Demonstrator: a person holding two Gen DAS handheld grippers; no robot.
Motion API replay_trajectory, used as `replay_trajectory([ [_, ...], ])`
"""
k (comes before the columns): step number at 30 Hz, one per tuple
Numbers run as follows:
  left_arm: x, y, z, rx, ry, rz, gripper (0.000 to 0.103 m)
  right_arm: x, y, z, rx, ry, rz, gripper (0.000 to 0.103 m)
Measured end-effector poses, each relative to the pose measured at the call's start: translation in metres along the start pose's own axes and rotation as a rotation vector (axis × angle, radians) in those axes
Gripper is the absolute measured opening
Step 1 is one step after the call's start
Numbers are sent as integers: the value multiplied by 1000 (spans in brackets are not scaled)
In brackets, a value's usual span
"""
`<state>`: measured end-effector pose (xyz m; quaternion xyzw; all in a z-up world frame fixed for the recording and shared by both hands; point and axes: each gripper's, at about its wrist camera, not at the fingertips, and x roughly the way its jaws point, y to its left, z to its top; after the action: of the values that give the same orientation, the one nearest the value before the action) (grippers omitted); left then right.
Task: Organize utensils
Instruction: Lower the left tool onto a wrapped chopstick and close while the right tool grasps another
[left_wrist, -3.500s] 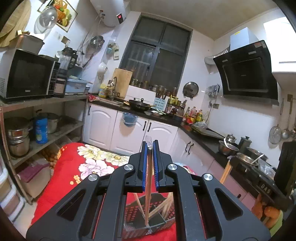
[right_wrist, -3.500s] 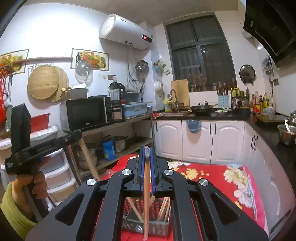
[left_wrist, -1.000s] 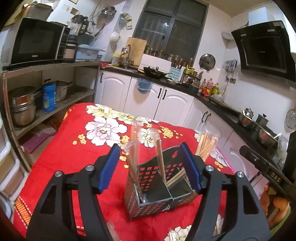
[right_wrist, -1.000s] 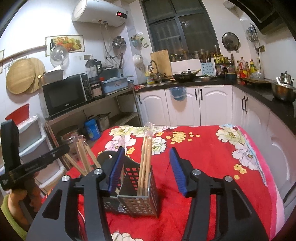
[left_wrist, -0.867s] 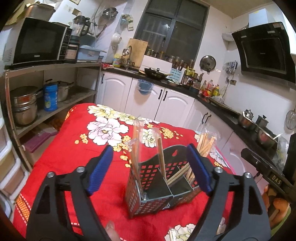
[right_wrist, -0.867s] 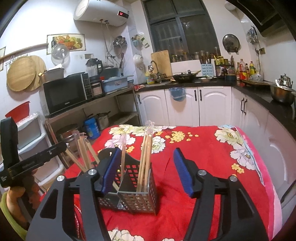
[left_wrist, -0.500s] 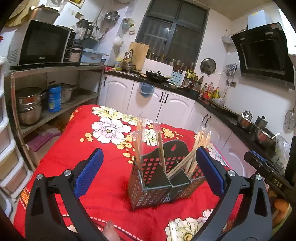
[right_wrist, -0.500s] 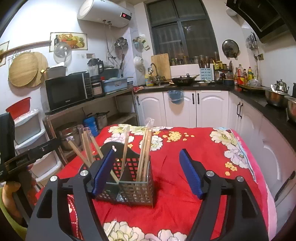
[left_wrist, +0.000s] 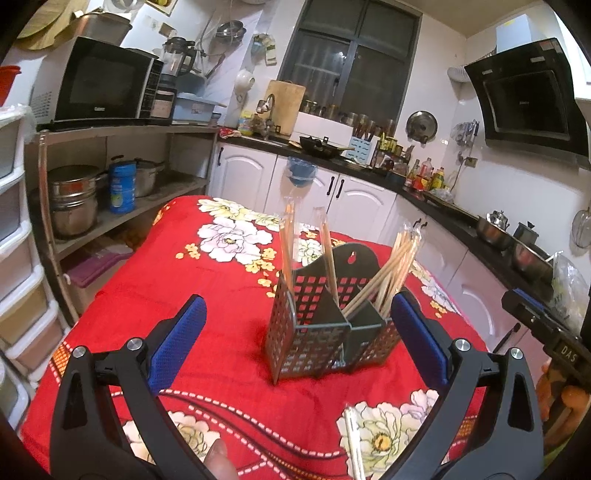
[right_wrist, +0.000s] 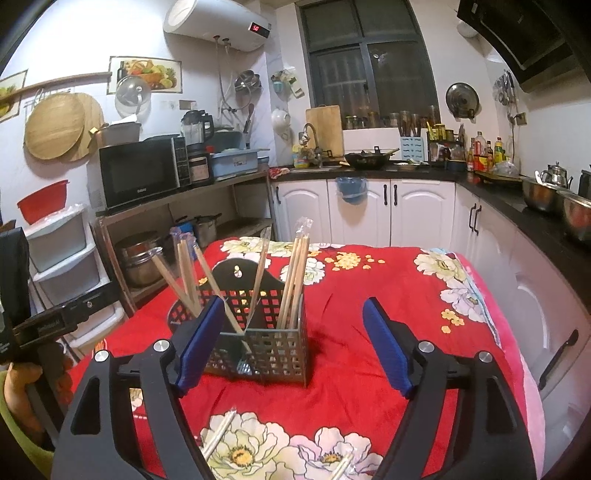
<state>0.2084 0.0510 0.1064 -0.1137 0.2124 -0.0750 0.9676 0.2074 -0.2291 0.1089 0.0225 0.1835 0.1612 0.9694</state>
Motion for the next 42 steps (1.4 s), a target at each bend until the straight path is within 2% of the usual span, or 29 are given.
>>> replay_trajectory([
  [7, -9, -6, -13, 27, 8, 10, 92, -7, 2, -11, -5, 23, 0, 76],
  [24, 0, -18, -54, 48, 106, -15, 92, -14, -10, -53, 1, 122, -6, 76],
  [36, 15, -31, -76, 64, 174, -27, 92, -7, -28, -88, 31, 233, -17, 76],
  [42, 29, -35, -87, 68, 227, -36, 92, 6, -37, -105, 62, 321, -16, 76],
])
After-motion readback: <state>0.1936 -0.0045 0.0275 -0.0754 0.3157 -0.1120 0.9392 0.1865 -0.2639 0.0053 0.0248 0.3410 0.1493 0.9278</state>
